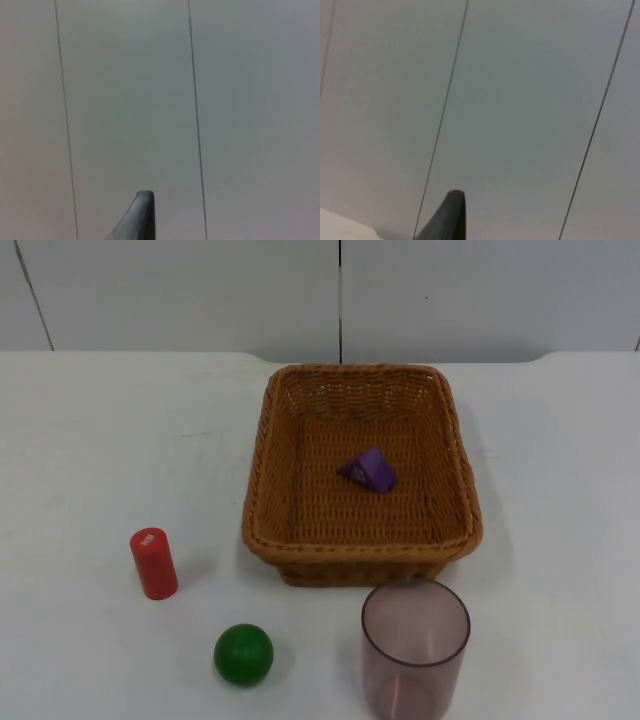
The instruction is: Pick up the basket with the left hand and place the triangular block into the basket with the right hand.
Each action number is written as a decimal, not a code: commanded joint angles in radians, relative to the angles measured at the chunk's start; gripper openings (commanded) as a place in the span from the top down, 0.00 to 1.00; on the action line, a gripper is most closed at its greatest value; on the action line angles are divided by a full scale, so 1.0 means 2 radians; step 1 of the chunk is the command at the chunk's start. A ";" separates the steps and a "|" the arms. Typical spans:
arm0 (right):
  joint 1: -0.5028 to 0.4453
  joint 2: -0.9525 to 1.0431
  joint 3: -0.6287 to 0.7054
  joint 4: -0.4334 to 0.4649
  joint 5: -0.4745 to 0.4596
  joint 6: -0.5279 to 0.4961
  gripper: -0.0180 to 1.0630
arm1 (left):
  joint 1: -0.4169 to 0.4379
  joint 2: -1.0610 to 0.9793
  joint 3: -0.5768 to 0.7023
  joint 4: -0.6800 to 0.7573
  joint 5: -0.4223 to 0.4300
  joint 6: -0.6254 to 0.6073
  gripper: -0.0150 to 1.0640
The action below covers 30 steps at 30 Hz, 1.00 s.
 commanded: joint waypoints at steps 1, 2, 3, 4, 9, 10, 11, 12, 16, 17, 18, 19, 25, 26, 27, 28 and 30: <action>0.007 0.000 -0.006 -0.002 0.007 -0.004 0.02 | 0.001 -0.007 0.003 -0.011 0.023 0.013 0.01; 0.011 0.000 -0.006 -0.010 0.009 -0.001 0.02 | 0.001 -0.008 0.003 -0.011 0.045 0.026 0.01; 0.016 0.000 -0.006 -0.021 0.015 0.015 0.02 | 0.001 -0.011 0.003 -0.012 0.060 0.033 0.01; 0.021 0.000 -0.006 -0.035 0.027 0.037 0.02 | -0.001 -0.014 0.004 -0.012 0.071 0.033 0.01; 0.022 0.000 -0.002 -0.101 0.092 0.131 0.02 | -0.001 -0.023 0.033 -0.021 0.075 0.032 0.01; 0.022 0.000 0.002 -0.114 0.104 0.160 0.02 | -0.001 -0.023 0.046 -0.022 0.081 0.024 0.01; 0.022 0.000 0.009 -0.124 0.114 0.185 0.02 | -0.001 -0.023 0.062 -0.022 0.090 0.015 0.01; 0.022 0.000 0.016 -0.131 0.126 0.196 0.02 | -0.001 -0.023 0.074 -0.023 0.104 0.008 0.01; 0.022 0.000 0.039 -0.131 0.145 0.195 0.02 | -0.001 -0.023 0.125 -0.033 0.126 0.005 0.01; 0.022 0.000 0.048 -0.131 0.147 0.195 0.02 | -0.001 -0.023 0.142 -0.039 0.126 0.003 0.01; 0.022 0.000 0.048 -0.131 0.147 0.195 0.02 | -0.001 -0.023 0.142 -0.039 0.126 0.003 0.01; 0.022 0.000 0.059 -0.132 0.150 0.195 0.02 | -0.001 -0.023 0.157 -0.040 0.126 0.003 0.01; 0.022 0.000 0.122 -0.132 0.165 0.195 0.02 | -0.007 -0.023 0.216 -0.044 0.124 0.003 0.01; 0.022 0.000 0.135 -0.132 0.165 0.195 0.02 | -0.011 -0.023 0.227 -0.050 0.124 0.003 0.01; 0.022 0.000 0.148 -0.132 0.162 0.196 0.02 | -0.015 -0.023 0.237 -0.053 0.128 0.003 0.01; 0.022 0.000 0.158 -0.132 0.160 0.200 0.02 | -0.019 -0.023 0.243 -0.053 0.132 0.004 0.01; 0.022 0.000 0.166 -0.132 0.158 0.202 0.02 | -0.020 -0.023 0.247 -0.053 0.136 0.004 0.01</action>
